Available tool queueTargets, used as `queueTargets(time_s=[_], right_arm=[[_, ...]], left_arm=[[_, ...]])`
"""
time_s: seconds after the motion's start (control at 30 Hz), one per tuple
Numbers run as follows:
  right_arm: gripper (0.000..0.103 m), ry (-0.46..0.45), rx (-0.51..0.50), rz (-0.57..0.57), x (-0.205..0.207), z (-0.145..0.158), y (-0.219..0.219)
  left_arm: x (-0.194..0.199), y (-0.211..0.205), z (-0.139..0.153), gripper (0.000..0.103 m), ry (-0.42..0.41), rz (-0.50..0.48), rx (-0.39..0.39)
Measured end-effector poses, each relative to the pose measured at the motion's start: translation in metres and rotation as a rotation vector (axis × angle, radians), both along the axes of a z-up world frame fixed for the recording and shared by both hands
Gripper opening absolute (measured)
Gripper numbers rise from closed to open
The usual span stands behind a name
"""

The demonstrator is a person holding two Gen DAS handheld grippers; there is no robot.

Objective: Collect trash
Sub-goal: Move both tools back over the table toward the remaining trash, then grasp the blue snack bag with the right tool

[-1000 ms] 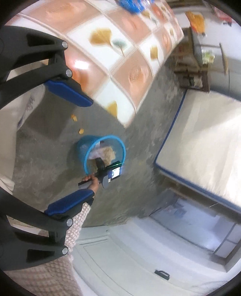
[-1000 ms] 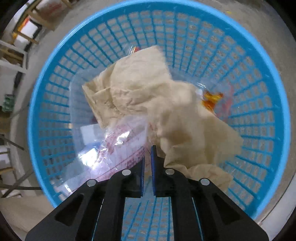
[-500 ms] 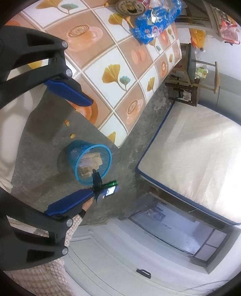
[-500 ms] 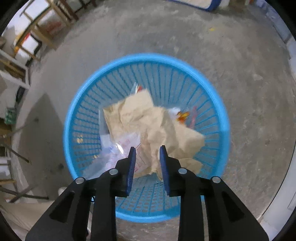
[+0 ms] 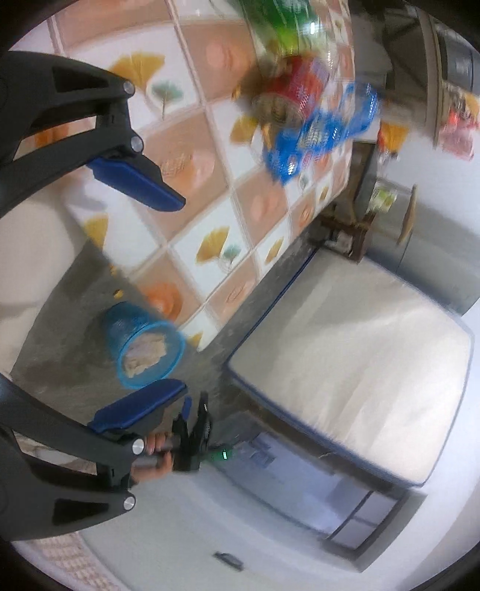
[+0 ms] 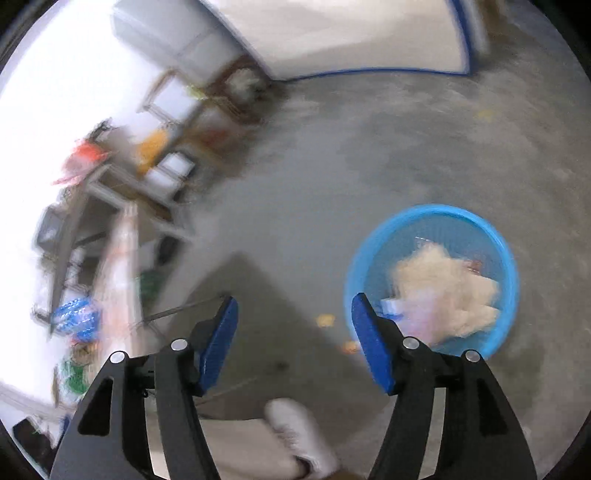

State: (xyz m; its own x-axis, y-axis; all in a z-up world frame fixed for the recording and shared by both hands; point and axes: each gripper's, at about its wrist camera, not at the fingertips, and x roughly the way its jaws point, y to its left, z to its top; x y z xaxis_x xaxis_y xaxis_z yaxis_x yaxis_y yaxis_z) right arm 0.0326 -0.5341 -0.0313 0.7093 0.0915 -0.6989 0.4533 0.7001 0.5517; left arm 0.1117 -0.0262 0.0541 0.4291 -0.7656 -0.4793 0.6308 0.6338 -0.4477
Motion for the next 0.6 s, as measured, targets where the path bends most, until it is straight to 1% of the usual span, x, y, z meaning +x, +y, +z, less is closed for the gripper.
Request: queueTargets(time_s=[0.07,0.1,0.13,0.2,0.27,0.3,0.4,0.5,0.6], right_arm=[[0.076,-0.050,-0.047,0.081,0.020,0.029,0.029],[0.077,-0.086,-0.070,0.144,0.034,0.048,0.051],[0.078,-0.114,-0.084,0.201,0.047,0.061,0.070],[0.081,-0.143,-0.105,0.295,0.066,0.081,0.101],[0.082,-0.165,-0.133,0.426,0.095,0.097,0.143],[0.082,-0.167,-0.143,0.459,0.103,0.101,0.156],[0.085,-0.157,-0.183,0.610,0.140,0.112,0.208],[0.087,-0.153,-0.207,0.709,0.167,0.116,0.246],[0.089,-0.137,-0.234,0.755,0.196,0.113,0.272]], left_arm=[[0.006,0.017,0.002,0.090,-0.010,0.054,-0.002],[0.009,0.026,0.003,0.090,-0.012,0.077,0.000],[0.011,0.032,0.003,0.090,-0.014,0.094,0.002],[0.015,0.048,0.003,0.090,-0.021,0.148,0.016],[0.020,0.065,0.004,0.091,-0.033,0.204,0.036],[0.021,0.072,0.005,0.092,-0.039,0.221,0.045],[0.030,0.092,0.013,0.094,-0.086,0.281,0.108],[0.041,0.110,0.024,0.094,-0.145,0.328,0.203],[0.051,0.123,0.029,0.095,-0.159,0.346,0.254]])
